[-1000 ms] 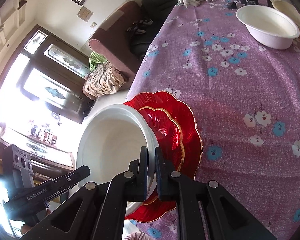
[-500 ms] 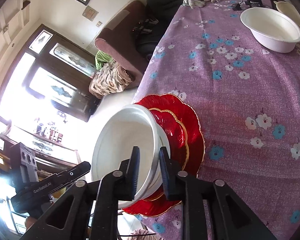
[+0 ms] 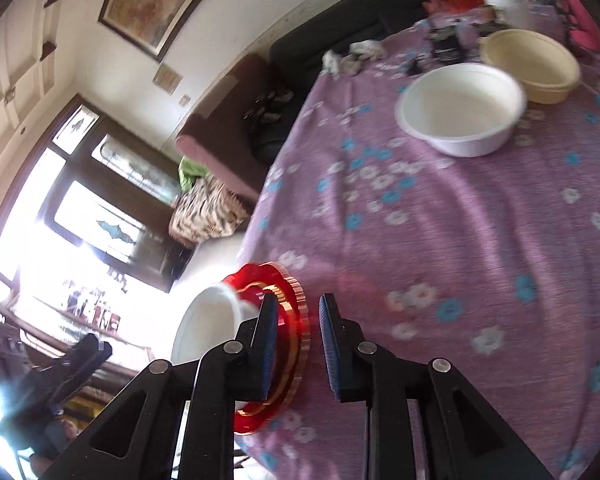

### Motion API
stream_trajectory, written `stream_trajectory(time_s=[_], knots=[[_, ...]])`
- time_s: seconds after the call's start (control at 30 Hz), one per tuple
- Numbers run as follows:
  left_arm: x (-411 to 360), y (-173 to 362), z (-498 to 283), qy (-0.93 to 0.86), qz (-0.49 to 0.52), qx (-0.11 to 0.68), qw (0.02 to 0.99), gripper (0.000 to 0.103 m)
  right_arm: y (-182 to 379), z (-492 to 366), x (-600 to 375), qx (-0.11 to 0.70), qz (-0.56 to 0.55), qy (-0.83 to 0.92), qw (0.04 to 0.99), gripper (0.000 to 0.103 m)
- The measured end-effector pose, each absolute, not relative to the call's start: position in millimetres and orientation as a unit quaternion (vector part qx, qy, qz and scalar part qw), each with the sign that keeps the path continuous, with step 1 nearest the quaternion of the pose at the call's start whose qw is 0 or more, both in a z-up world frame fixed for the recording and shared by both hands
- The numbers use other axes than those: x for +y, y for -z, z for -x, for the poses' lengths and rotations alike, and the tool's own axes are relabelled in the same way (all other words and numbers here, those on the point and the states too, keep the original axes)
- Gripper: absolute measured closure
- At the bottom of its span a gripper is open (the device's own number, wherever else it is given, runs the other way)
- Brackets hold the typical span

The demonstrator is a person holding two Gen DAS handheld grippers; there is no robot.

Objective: Organize plates and bowls
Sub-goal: 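Move the right gripper over to the beige plastic bowl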

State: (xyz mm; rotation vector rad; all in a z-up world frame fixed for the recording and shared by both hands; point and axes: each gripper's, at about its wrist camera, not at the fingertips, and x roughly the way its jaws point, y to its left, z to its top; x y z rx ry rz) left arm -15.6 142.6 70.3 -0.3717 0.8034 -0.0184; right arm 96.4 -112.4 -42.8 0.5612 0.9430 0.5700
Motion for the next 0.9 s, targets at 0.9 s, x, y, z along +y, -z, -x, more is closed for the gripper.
stream_trajectory(time_s=[0.9], knots=[[-90.0, -20.6, -172.0, 0.128, 0.207, 0.471, 0.848, 0.039, 41.9, -160.7, -360.0, 0.385, -0.366, -0.103, 0.841, 0.08]])
